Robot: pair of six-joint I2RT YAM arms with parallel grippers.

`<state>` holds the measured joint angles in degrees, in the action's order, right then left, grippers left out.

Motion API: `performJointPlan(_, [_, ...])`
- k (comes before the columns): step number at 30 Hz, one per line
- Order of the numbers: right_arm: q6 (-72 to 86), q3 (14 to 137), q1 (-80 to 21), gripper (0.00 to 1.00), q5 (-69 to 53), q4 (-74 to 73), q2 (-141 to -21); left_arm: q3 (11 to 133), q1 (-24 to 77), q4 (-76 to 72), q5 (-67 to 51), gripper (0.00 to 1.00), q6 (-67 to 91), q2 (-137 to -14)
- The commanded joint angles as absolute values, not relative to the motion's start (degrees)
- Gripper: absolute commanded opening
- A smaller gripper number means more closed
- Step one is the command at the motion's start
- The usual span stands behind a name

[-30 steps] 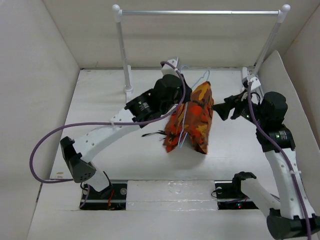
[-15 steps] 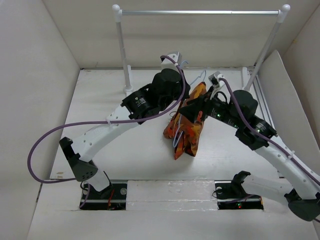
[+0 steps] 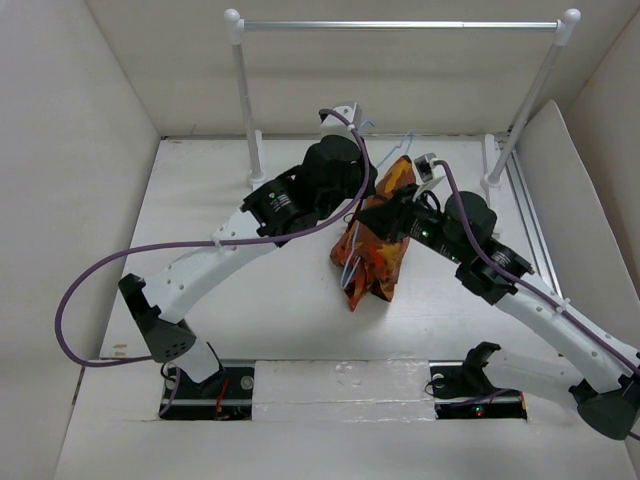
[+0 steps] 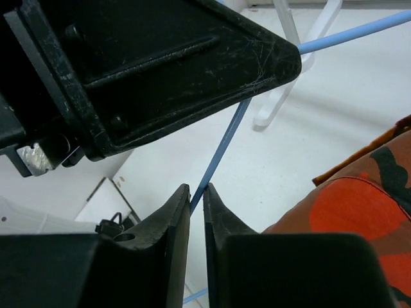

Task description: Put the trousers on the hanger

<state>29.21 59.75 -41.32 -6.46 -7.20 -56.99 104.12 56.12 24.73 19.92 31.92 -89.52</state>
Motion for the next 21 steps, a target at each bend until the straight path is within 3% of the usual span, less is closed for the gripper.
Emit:
performJointPlan(1, [31.9, 57.6, -40.6, 0.18, -7.5, 1.3, -57.7, 106.4, 56.4, 13.8, 19.5, 0.0, 33.1, -85.2])
performJointPlan(2, [32.9, 57.4, -40.6, 0.22, -8.4, 2.1, -58.1, 106.3, 56.4, 13.4, 19.5, 0.0, 33.0, -85.2])
performJointPlan(9, [35.4, 55.9, -40.1, 0.21, -11.6, 7.0, -59.9, 107.2, 56.4, 13.2, 19.9, 0.0, 32.6, -85.3])
performJointPlan(12, [35.9, 55.6, -39.6, 0.0, -12.8, 9.8, -60.3, 106.6, 56.4, 12.8, 20.0, 0.0, 32.6, -85.1])
performJointPlan(20, [38.2, 56.6, -34.8, 0.0, -17.6, 16.2, -57.9, 106.3, 56.4, 12.9, 19.8, 0.0, 31.9, -84.3])
performJointPlan(21, [38.4, 57.0, -33.8, 0.0, -18.6, 16.6, -57.5, 106.3, 56.4, 12.4, 19.5, 0.17, 31.7, -83.8])
